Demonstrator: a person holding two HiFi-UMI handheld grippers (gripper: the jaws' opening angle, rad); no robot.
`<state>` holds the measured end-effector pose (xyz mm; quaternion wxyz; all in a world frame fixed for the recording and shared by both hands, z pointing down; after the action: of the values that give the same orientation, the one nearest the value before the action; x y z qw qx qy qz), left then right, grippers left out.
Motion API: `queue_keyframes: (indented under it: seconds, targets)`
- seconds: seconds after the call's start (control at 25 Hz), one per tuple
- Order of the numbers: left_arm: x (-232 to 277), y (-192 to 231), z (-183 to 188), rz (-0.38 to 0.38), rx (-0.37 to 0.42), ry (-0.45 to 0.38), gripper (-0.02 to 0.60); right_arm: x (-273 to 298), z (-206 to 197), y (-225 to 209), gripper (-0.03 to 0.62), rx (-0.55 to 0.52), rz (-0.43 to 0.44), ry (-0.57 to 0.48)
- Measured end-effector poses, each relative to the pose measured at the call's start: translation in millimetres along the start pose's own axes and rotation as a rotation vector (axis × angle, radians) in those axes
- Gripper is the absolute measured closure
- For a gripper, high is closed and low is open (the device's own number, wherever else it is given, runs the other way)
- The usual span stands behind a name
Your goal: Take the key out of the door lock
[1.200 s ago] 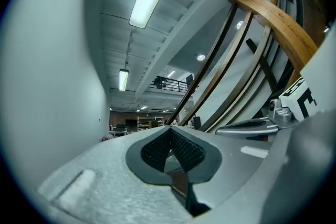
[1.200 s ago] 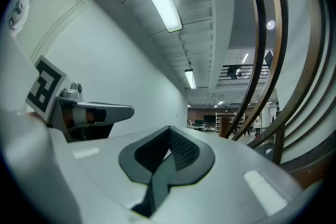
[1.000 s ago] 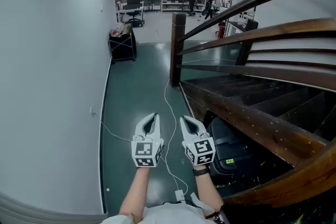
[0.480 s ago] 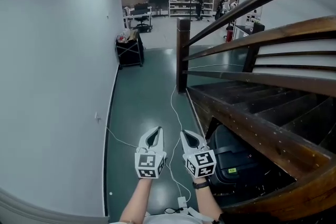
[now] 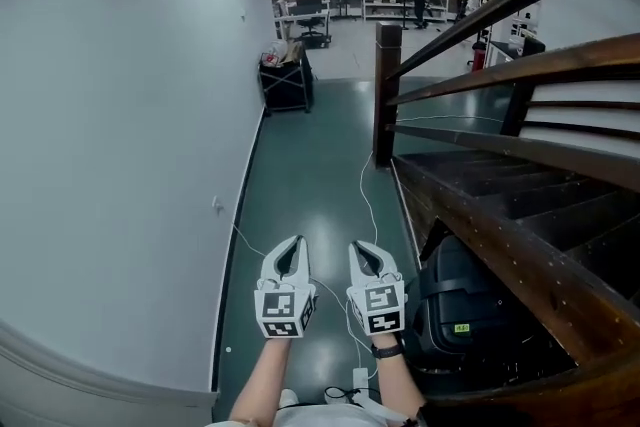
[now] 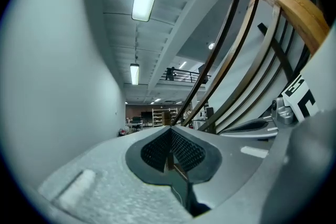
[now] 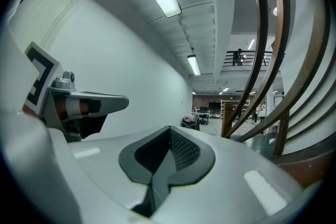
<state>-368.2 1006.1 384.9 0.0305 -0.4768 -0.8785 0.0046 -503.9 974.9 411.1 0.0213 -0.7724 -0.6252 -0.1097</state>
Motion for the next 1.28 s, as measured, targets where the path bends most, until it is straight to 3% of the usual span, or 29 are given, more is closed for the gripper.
queue_keyframes:
  seconds: [0.24,0.44,0.68,0.8,1.0,1.12,1.28]
  targets:
    - [-28.1,33.4,-20.5,0.14,-0.073,0.056,0.583,17.7,-10.3,32.6,0.6,0.003,0.087,0.04]
    - [-63.4,66.9,-25.2,0.24,-0.032,0.061,0.583,32.5,4.2,79.8,0.6,-0.045,0.193,0.022]
    - [-143.4,116.8,-22.2,0.387,0.021,0.061,0.583,48.8,18.1,178.7,0.6,-0.042,0.443,0.008]
    - [-211.3,139.0,-15.9,0.462,0.011,0.019,0.583,50.3,22.0,241.7,0.599,-0.02,0.53,0.049]
    - [-366.0,182.7,-17.2,0.719,-0.011,0.008,0.581,6.5,44.9,384.8,0.592,-0.057,0.779,0.003]
    - [-473.6,197.4,-25.0,0.856,-0.1,-0.001,0.581,-46.7,49.6,486.6,0.594,-0.104,0.927,-0.039]
    - [-612.3,189.9,-29.8,1.093,-0.09,0.019,0.581,-151.2,49.3,610.6,0.594,-0.182,1.162,-0.091]
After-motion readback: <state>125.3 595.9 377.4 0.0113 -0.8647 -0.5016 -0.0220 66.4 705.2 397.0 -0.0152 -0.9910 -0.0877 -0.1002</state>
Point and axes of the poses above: the fingertips, and each gripper's own axes: x forward along the fingers, y to its left, z out of its top, the point moved 4 cm from there along -x, backward along the fingers, and after that the axes turned 6 degrees about y, right-handed, at the moved point
